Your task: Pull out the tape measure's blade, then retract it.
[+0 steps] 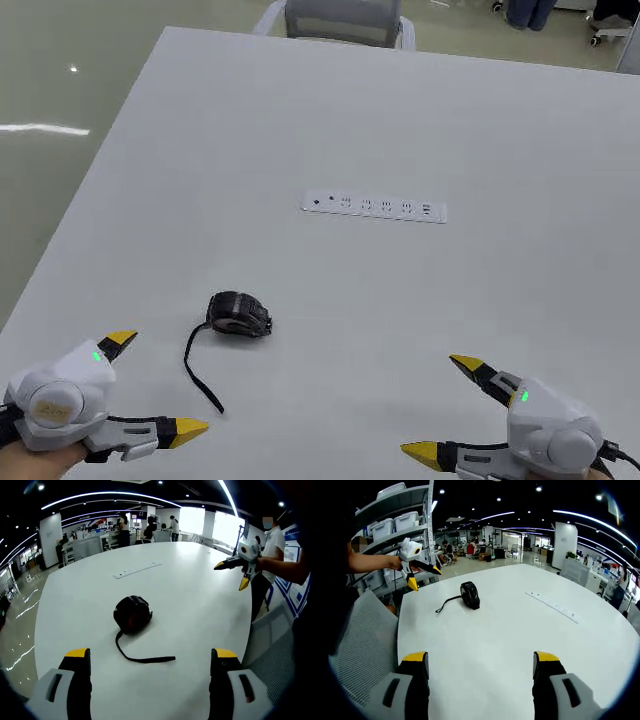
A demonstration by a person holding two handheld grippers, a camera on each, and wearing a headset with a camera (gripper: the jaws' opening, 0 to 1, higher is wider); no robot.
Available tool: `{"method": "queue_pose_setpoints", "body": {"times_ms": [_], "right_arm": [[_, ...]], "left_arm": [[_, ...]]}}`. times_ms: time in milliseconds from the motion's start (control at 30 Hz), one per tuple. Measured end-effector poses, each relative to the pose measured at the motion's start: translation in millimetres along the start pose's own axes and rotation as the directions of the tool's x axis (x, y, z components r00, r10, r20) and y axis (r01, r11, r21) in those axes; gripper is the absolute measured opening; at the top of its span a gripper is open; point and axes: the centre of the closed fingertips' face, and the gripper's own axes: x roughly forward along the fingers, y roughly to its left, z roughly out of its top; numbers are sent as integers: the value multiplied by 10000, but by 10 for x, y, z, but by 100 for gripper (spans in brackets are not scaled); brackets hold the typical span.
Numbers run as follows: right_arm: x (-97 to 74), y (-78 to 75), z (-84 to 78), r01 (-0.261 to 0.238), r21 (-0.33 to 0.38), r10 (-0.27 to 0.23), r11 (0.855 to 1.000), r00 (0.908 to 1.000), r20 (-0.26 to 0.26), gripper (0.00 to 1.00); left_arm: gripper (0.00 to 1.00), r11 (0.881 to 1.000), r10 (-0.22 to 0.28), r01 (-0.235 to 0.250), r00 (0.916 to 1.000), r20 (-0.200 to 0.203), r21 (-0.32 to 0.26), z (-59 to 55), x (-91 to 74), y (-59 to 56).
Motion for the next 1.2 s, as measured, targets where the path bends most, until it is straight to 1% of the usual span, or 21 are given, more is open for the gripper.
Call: {"method": "queue_pose_setpoints", "body": {"times_ms": [67, 200, 333, 433, 533, 633, 800, 1100, 1200], "right_arm": [[-33, -16, 3, 57, 164, -58, 9998, 10000, 69, 89], [-70, -21, 12, 85, 298, -90, 9995, 9998, 190, 90], [-88, -25, -1, 106, 350, -113, 9993, 9998, 192, 91], [-99, -40, -8, 145, 355, -153, 9993, 9996, 230, 91], [-113, -48, 8, 183, 358, -194, 9992, 9994, 294, 91], [-123, -60, 6, 208, 369, -219, 9991, 9993, 313, 91], [-135, -72, 7, 256, 370, -266, 9990, 9993, 273, 91], [-139, -84, 0, 221, 289, -228, 9993, 9995, 233, 91], [-152, -79, 20, 233, 292, -240, 9993, 9994, 256, 91]], "left_arm": [[99, 9999, -108, 108, 9999, 11, 23, -15, -9, -13], [99, 9999, -158, 158, 9999, 38, 1, -28, -19, -14], [99, 9998, -183, 183, 9998, 123, 81, 4, -27, -27], [99, 9998, -164, 164, 9998, 71, 93, -3, -24, -13], [99, 9999, -136, 135, 9998, 175, 84, 20, -23, 5], [99, 9999, -114, 112, 9998, 176, 109, 32, -20, 11], [99, 9999, -68, 66, 9999, 142, 96, 26, -9, 41], [99, 9999, -16, 14, 9998, 175, 153, 33, -14, 62], [99, 9998, 10, -13, 9999, 155, 173, 29, -21, 68]]}}
